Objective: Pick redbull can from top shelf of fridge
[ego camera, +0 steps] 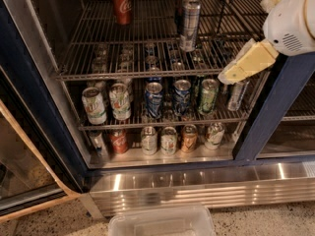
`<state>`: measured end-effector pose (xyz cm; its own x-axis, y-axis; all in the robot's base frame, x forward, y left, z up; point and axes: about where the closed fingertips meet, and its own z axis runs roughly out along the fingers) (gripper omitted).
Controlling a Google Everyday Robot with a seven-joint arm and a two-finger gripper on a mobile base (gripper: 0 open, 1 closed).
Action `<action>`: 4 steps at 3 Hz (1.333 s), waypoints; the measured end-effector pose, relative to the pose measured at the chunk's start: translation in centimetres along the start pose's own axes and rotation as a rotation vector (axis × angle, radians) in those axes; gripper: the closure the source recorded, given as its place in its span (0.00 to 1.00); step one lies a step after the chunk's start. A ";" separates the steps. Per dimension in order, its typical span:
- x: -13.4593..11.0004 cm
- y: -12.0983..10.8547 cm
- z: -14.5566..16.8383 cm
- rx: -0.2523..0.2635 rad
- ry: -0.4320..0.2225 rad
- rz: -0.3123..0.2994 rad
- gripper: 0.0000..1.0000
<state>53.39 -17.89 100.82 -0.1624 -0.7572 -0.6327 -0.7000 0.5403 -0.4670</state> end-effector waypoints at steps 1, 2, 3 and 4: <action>0.5 0.4 1.0 0.016 -0.025 0.052 0.00; 0.9 1.2 2.9 0.017 -0.054 0.100 0.00; 0.9 1.5 4.9 0.022 -0.090 0.150 0.00; -0.3 0.6 6.4 0.079 -0.141 0.180 0.00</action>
Offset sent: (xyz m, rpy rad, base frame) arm 0.0216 0.0175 -0.0548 0.1746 0.0026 -0.0709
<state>57.51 -15.00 96.79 -0.1765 -0.5905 -0.7875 -0.6109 0.6930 -0.3827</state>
